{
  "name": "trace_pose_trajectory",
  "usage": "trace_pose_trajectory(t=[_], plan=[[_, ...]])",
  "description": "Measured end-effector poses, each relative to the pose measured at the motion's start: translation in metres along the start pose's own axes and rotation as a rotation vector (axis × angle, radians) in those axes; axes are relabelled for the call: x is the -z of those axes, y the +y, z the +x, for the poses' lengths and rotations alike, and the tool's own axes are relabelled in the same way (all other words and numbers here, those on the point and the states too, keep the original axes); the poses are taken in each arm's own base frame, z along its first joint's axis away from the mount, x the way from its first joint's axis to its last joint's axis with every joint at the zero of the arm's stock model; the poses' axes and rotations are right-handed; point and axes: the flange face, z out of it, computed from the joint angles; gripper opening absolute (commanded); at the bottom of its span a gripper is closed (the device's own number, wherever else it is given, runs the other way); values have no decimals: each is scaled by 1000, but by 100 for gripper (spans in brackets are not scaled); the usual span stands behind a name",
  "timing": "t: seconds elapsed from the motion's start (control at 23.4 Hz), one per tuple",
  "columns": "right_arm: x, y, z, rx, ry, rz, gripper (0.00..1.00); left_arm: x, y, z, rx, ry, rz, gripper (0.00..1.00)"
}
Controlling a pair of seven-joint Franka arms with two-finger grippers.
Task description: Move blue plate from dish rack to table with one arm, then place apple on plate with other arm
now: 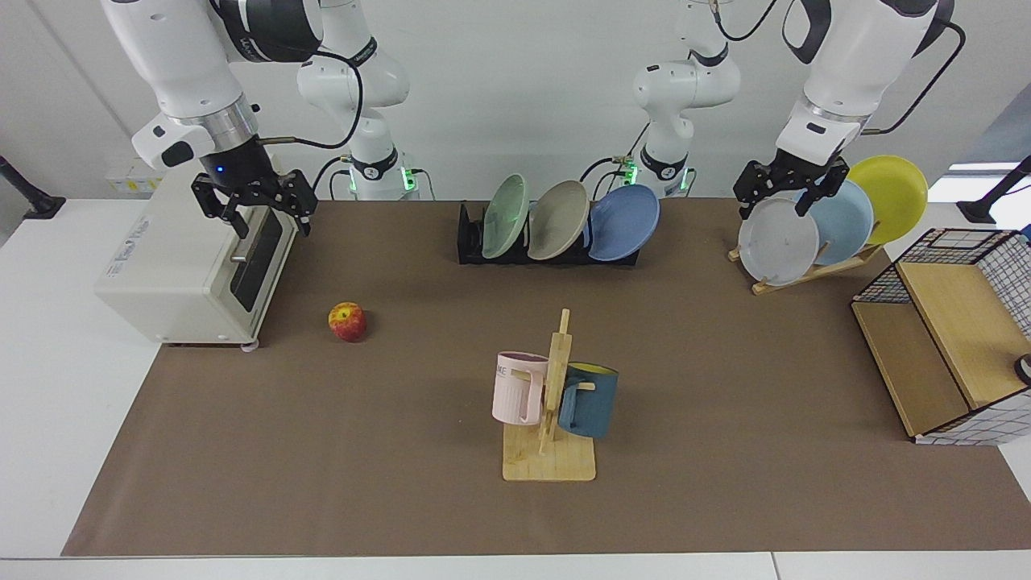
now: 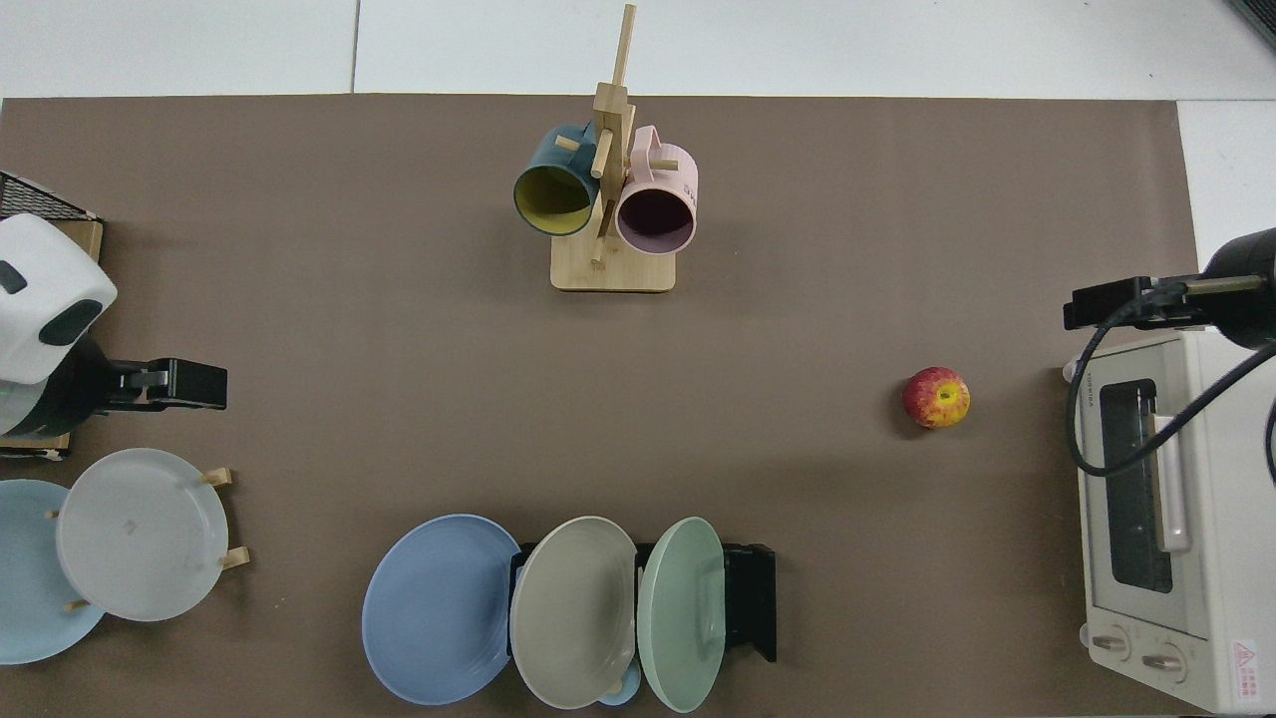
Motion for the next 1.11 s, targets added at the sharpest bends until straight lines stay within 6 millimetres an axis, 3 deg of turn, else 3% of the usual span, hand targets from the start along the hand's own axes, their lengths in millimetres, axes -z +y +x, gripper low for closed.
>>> trace_pose_trajectory(t=[0.34,0.51,0.68,0.9,0.98,1.11], plan=[[0,0,0,0,0,0,100,-6,6,-2,-17,-11,13,100],[0,0,0,0,0,0,100,-14,30,-14,-47,-18,56,100],[0,0,0,0,0,0,100,-33,77,-49,-57,8,140,100],[0,0,0,0,0,0,100,-77,137,-110,-77,42,277,100],[0,0,0,0,0,0,100,-93,145,-132,-87,45,314,100],[0,0,0,0,0,0,100,-115,149,-150,-108,55,350,100]])
